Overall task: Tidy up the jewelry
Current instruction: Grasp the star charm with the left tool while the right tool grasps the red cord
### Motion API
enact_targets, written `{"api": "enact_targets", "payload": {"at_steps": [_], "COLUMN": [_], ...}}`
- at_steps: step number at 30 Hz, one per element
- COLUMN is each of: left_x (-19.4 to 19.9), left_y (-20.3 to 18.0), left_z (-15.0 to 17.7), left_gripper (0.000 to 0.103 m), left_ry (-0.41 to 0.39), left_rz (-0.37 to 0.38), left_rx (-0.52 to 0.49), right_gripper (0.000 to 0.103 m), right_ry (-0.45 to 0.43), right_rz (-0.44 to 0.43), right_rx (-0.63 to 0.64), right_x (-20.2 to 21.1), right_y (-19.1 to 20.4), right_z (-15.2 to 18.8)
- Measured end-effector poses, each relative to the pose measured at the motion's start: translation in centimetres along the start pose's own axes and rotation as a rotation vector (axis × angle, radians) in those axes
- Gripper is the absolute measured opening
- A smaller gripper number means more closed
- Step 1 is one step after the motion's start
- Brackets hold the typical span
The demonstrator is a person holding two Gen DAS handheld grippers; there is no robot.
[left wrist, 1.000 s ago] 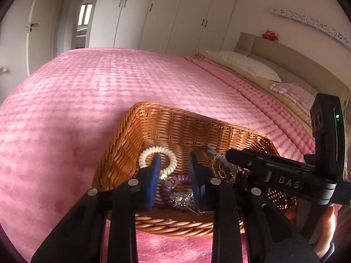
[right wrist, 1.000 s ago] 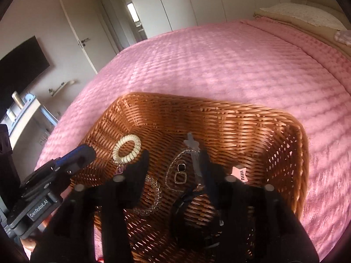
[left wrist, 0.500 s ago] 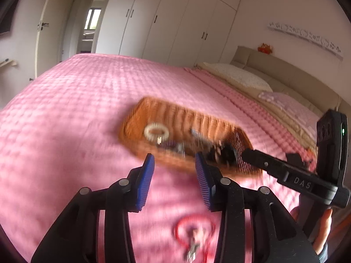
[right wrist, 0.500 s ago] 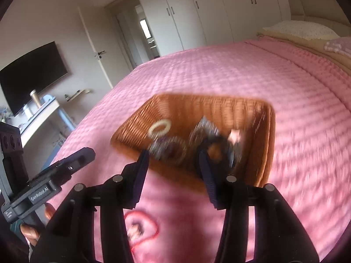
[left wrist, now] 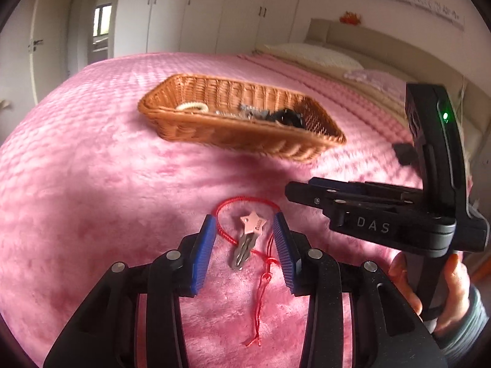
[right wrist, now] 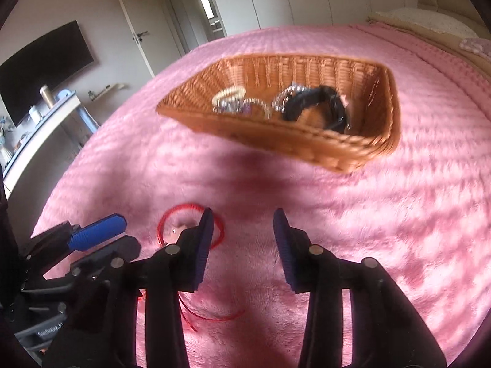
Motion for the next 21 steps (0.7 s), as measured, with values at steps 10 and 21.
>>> {"api": "enact_targets", "payload": {"at_steps": [10,21], "left_x": [-1.6,-2.7], "left_y": [-1.2,-1.7], "left_z": [0.8,1.7], "left_gripper": [0.022,0.012], "left_ry": [0.051,0.092], "left_rz": [-0.019,-0.042], "left_rx": [-0.067,-0.106], "right_gripper": [0.019,0.019], "right_ry": [0.067,0.096], "right_rz": [-0.037,-0.055], "right_rx": [0.016,0.029], "right_x": [-2.3,-3.2], "right_y": [0.7,1.1], "right_z": [0.1,0.4]}}
Point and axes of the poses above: each gripper's, at about its wrist camera, not at the fingertips, and x roughly against the way its jaws point, y to its left, z to its underside, the point moved 9 cm from there along -x, roughly the way its jaws point, and after that the axes turned 13 degrees about -z, right-handed, at the moved point
